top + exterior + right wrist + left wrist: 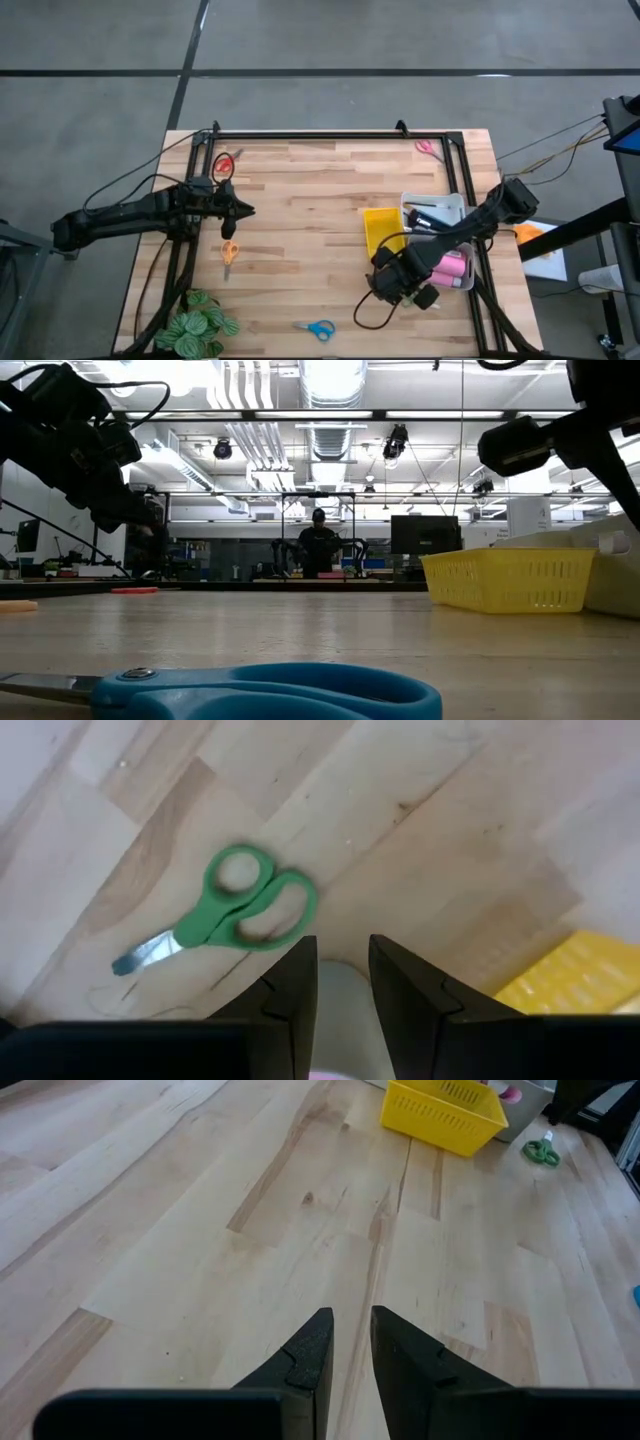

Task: Pick & Place Paint Supplies
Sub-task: Put the green scissors into the yellow bin

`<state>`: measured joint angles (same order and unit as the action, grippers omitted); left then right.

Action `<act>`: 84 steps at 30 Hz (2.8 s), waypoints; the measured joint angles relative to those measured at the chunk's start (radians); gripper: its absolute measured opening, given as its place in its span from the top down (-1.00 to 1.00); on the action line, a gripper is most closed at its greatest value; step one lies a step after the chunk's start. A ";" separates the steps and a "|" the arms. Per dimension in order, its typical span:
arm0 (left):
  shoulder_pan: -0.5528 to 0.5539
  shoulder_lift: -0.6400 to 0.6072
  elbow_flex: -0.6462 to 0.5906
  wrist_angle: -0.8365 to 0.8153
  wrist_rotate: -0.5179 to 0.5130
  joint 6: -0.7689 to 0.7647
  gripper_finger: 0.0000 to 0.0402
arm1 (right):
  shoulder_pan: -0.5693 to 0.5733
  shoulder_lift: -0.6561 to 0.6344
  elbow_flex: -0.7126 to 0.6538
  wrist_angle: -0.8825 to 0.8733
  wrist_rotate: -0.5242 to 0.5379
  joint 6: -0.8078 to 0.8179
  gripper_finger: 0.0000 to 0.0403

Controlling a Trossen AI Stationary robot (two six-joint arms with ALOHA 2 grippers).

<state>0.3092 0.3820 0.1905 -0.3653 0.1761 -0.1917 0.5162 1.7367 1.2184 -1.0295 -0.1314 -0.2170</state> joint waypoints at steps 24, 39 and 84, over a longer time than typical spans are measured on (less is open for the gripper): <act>0.000 0.000 0.000 -0.001 0.000 0.000 0.64 | 0.055 0.078 -0.047 0.173 -0.019 0.000 0.54; 0.000 0.000 0.000 -0.010 0.000 0.000 0.64 | 0.075 0.120 -0.009 0.098 -0.005 0.053 0.54; 0.000 0.000 0.000 -0.016 0.000 0.000 0.64 | 0.009 0.122 -0.063 0.417 0.082 0.109 0.54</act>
<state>0.3092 0.3817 0.1905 -0.3813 0.1760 -0.1917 0.5252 1.8584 1.1549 -0.6124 -0.0490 -0.1079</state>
